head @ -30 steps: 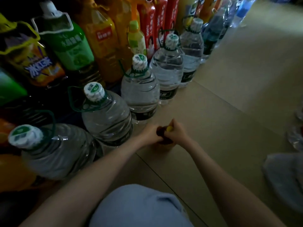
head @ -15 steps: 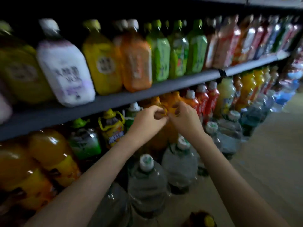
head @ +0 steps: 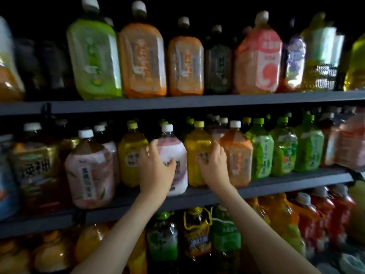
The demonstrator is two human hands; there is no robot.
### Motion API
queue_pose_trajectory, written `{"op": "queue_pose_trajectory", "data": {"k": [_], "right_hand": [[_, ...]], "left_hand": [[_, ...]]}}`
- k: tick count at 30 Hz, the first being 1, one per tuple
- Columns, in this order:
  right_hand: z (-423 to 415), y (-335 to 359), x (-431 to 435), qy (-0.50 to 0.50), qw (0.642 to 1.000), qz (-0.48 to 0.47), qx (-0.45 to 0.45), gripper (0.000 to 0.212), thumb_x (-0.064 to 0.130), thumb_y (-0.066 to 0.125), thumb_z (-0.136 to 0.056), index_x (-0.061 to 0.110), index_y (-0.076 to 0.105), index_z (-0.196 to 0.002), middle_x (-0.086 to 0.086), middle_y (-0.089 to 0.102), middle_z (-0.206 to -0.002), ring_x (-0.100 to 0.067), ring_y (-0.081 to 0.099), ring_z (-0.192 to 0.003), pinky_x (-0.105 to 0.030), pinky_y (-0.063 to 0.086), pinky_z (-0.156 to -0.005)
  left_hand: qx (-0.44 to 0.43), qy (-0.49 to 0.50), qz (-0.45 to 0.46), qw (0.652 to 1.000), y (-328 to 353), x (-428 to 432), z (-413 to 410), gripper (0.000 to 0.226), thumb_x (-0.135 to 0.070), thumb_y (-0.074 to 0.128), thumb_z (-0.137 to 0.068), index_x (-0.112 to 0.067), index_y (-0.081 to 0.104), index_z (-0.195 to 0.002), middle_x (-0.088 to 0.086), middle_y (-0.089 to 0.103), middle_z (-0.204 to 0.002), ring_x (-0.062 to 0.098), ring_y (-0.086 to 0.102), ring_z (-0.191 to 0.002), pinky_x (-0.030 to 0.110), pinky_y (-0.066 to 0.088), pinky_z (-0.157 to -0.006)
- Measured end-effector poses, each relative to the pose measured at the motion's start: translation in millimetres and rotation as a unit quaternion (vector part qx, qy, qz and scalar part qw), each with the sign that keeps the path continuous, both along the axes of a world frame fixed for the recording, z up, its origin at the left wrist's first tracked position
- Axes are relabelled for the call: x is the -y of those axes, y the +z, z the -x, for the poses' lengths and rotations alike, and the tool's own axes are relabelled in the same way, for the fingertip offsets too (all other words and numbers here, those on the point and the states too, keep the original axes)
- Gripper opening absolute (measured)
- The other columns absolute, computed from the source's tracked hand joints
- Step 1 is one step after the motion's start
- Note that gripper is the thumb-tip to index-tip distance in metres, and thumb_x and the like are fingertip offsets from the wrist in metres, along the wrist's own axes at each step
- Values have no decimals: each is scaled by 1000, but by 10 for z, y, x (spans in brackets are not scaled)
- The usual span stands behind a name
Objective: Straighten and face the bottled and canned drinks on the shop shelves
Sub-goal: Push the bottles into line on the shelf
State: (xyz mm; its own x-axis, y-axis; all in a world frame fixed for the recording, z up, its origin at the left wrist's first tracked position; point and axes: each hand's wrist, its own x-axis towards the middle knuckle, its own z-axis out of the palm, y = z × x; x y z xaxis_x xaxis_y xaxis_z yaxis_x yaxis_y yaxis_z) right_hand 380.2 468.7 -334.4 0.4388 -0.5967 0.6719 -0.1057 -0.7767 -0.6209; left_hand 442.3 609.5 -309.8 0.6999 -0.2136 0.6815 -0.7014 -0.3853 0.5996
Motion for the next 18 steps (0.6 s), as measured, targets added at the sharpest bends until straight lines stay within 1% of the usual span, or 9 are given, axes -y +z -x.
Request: {"op": "queue_pose_trajectory", "data": {"k": [1,3,6,7,9,11,13,15,18], "right_hand": [[-52,82,30,-5,1000,12,9,63,11,59,-90,-5,27,-141,-22,39,-137,-35,35,-128,-30,27,-102],[-175,265,121,-2,1000,21,8,69,14,59,-91,-5,20,-145,-23,33,-145,-36,29,-135,-34,23,-109],[-349,497,262,30,997,-38,-53,74,28,56,-94,0,14,-148,-21,35,-146,-37,33,-134,-42,30,-109],[-388,541,286,28,995,-56,-74,71,32,55,-94,1,19,-147,-21,35,-146,-38,34,-133,-43,31,-107],[-420,596,315,2,995,-55,-84,60,38,54,-94,1,36,-138,-21,37,-140,-38,34,-130,-43,31,-104],[-381,608,314,-16,998,-43,-50,52,40,55,-93,1,47,-125,-19,41,-131,-37,38,-124,-42,34,-100],[-302,570,275,-4,999,-44,3,44,38,55,-93,2,51,-117,-14,48,-121,-31,47,-113,-37,40,-89],[-187,493,192,24,998,-44,42,39,37,55,-93,4,53,-112,-9,54,-111,-24,53,-103,-29,39,-78],[17,408,32,51,994,-25,94,24,34,57,-93,12,56,-100,0,56,-100,-16,53,-94,-23,37,-73]], "left_hand": [[24,13,-18,999,24,-18,-44,68,-20,72,-80,-14,39,-139,14,43,-132,29,42,-120,26,33,-90],[44,24,-65,997,60,-27,-125,79,-27,71,-81,-21,27,-146,10,36,-140,26,34,-129,27,32,-94],[14,-18,-123,992,81,29,-204,82,-29,69,-84,-29,17,-149,7,33,-141,27,29,-132,34,34,-101],[2,-28,-135,990,78,44,-219,81,-29,68,-85,-29,18,-149,6,34,-141,27,30,-132,35,35,-102],[-11,-33,-144,989,68,61,-228,79,-29,66,-86,-29,18,-148,5,32,-143,27,29,-132,37,35,-102],[-18,-31,-140,990,58,70,-211,77,-27,65,-87,-29,19,-148,5,29,-145,27,27,-133,37,35,-103],[-19,-30,-136,990,54,80,-196,75,-25,64,-88,-29,19,-148,5,28,-145,27,26,-133,38,36,-103],[-26,-28,-133,990,56,85,-181,75,-23,64,-88,-29,20,-148,5,26,-147,28,24,-134,39,37,-103],[-39,-26,-137,989,58,84,-194,76,-20,65,-88,-31,20,-148,5,21,-151,30,20,-138,43,37,-104]]}}
